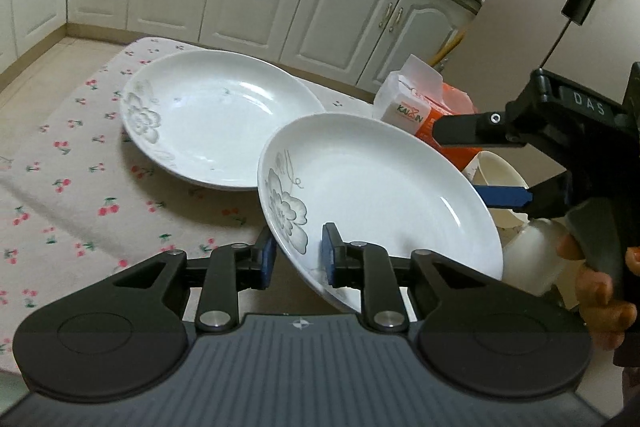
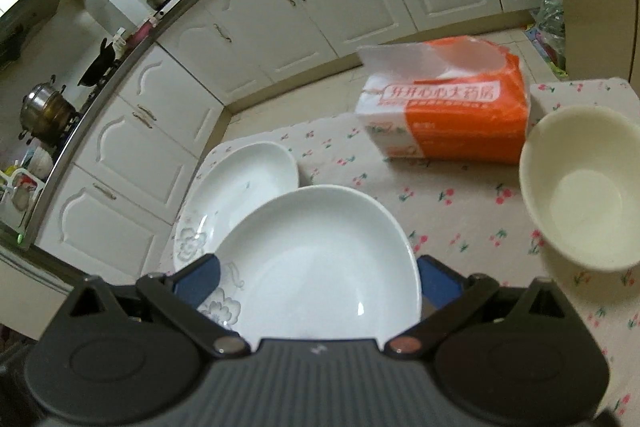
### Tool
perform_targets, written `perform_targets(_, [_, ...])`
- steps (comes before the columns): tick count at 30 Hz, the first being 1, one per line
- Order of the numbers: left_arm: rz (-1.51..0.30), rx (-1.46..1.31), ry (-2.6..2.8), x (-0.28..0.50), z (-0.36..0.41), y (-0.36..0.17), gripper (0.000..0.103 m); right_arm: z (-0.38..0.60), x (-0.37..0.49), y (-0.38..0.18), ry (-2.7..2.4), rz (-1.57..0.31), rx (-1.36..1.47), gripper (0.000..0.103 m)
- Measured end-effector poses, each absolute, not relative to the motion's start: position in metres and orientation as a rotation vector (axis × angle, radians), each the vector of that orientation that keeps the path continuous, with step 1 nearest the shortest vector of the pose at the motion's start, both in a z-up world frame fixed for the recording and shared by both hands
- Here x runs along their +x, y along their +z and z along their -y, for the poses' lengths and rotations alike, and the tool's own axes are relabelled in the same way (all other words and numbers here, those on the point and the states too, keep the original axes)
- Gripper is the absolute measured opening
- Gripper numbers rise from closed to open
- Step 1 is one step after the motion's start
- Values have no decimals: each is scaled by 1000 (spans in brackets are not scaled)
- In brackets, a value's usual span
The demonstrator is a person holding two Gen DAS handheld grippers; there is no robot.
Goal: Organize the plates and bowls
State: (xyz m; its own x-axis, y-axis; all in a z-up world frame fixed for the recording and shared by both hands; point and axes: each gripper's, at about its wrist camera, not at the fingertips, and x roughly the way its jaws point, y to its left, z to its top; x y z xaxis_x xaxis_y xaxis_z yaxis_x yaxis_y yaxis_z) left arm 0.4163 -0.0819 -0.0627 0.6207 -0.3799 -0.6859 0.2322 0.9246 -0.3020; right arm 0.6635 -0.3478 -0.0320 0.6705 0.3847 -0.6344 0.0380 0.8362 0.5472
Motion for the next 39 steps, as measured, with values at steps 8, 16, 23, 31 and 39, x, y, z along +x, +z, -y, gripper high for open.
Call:
perform_targets(8, [-819, -190, -336, 400, 60, -51, 24, 330, 645, -34, 251, -795, 604, 103])
perform_targets(16, [-804, -209, -319, 379, 37, -39, 23, 311, 627, -28, 299, -764, 611, 103])
perform_targets(23, [-798, -232, -302, 361, 16, -32, 23, 288, 609, -25, 325, -753, 602, 103])
perform_targets(31, [-774, -266, -272, 338, -14, -25, 23, 257, 585, -17, 367, -728, 577, 103])
perform_targets(39, [-762, -284, -246, 321, -33, -23, 23, 229, 563, -28, 397, -733, 603, 103])
